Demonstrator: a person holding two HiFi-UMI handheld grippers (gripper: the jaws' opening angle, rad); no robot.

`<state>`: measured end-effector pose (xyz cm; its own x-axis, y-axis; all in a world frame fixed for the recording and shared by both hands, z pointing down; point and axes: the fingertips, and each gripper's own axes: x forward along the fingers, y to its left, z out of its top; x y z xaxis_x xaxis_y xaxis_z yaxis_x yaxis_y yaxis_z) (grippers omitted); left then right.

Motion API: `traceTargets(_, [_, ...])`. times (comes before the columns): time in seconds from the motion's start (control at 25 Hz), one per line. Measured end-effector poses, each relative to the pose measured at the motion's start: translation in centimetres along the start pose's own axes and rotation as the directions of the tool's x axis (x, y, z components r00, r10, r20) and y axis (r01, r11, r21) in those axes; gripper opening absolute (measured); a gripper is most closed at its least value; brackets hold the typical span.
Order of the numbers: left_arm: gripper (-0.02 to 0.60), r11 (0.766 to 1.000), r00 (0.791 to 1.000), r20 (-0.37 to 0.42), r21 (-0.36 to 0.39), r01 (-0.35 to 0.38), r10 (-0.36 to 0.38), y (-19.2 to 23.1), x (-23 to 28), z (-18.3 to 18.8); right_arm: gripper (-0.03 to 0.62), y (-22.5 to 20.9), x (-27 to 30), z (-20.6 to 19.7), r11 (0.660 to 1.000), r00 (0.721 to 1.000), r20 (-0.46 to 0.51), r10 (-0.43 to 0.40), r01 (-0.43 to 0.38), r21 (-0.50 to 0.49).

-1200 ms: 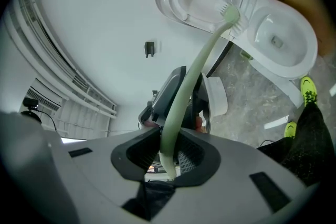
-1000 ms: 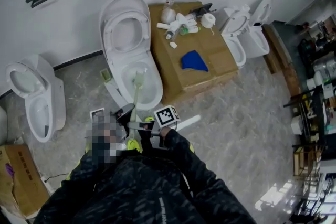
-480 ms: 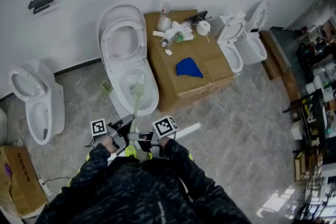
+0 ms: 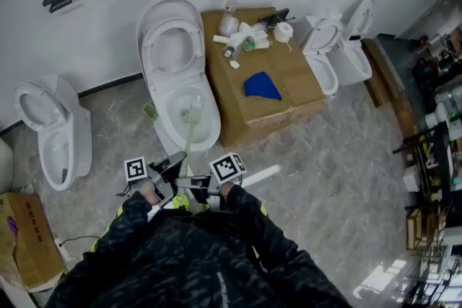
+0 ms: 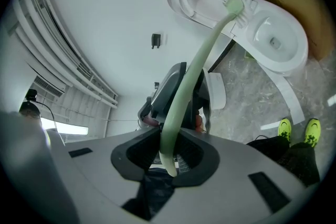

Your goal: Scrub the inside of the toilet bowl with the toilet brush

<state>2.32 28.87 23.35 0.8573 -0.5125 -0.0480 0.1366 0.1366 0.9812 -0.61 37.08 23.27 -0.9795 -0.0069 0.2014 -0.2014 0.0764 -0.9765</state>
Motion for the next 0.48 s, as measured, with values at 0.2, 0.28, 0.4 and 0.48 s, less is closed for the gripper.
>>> traceTargets(0.2, [0.064, 1.0, 1.0, 0.01, -0.002, 0.007, -0.007, -0.28, -0.4, -0.25, 0.077, 0.38, 0.16, -0.37, 1.0, 1.0, -0.004, 0.009, -0.009, -0.008])
traceTargets(0.28, [0.064, 1.0, 1.0, 0.011, 0.001, 0.007, -0.007, -0.15, -0.64, -0.25, 0.077, 0.31, 0.33, -0.53, 1.0, 1.0, -0.004, 0.008, -0.008, -0.012])
traceTargets(0.4, [0.064, 1.0, 1.0, 0.014, -0.003, 0.01, -0.01, 0.04, -0.92, -0.38, 0.078, 0.7, 0.69, -0.81, 0.999, 0.999, -0.006, 0.039, -0.04, -0.013])
traceTargets(0.48, [0.064, 1.0, 1.0, 0.013, -0.002, 0.014, -0.014, 0.1, -0.99, -0.42, 0.078, 0.64, 0.75, -0.93, 0.999, 0.999, -0.009, 0.033, -0.034, -0.015])
